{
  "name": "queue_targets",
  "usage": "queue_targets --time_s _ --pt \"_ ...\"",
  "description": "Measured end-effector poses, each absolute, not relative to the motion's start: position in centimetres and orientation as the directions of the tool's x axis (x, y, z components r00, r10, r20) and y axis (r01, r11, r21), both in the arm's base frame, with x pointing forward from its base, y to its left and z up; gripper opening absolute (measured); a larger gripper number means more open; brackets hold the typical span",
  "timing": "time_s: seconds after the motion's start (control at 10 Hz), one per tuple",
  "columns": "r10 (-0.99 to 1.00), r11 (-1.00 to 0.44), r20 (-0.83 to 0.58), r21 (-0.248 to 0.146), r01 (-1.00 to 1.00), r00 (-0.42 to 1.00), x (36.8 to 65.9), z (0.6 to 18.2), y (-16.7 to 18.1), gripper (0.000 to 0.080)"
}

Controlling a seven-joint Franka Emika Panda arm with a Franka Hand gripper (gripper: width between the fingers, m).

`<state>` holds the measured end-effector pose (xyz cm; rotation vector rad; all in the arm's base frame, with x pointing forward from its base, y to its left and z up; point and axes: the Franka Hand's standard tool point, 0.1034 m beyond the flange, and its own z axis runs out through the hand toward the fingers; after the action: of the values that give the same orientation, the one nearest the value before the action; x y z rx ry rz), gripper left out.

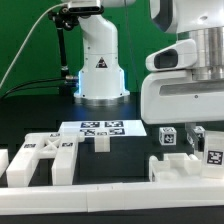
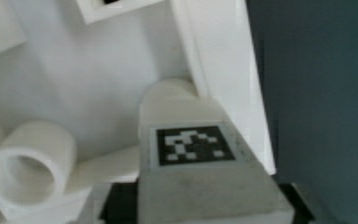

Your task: Assemble chair

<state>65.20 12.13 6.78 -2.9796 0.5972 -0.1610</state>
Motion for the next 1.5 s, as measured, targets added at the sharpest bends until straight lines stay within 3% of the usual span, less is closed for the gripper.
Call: queue_targets --time_s 0.3,0.5,0.7,0.8,1.0,1.1,1.2,1.5 --pt "-0.708 -0.702 0.035 -0.138 -0.698 0.705 65.2 6.9 11.9 0.0291" --pt "-0.929 -0.355 -0.058 -0.143 -0.924 0.366 65.0 6.6 11.8 0.0291" --pt "-0.982 -0.115 -0.131 -0.134 -0.984 0.133 64.9 6.6 12.1 0.0291" --pt "-0.985 -0.094 -0.134 -0.132 -0.987 0.111 64.9 6.6 12.3 0.0291" --pt "-0.961 -0.237 -0.112 -0.146 -0.96 0.254 64.9 6.6 12.1 0.03" --pt "-0.889 -0.433 -0.085 -0.164 -0.886 0.45 65.3 6.7 11.8 0.0481" --pt "-0.789 -0.595 -0.061 -0.173 -0.785 0.612 65.4 6.5 11.5 0.0609" --pt "-0.617 -0.774 0.006 -0.187 -0.605 0.787 65.1 6.2 11.0 0.0647"
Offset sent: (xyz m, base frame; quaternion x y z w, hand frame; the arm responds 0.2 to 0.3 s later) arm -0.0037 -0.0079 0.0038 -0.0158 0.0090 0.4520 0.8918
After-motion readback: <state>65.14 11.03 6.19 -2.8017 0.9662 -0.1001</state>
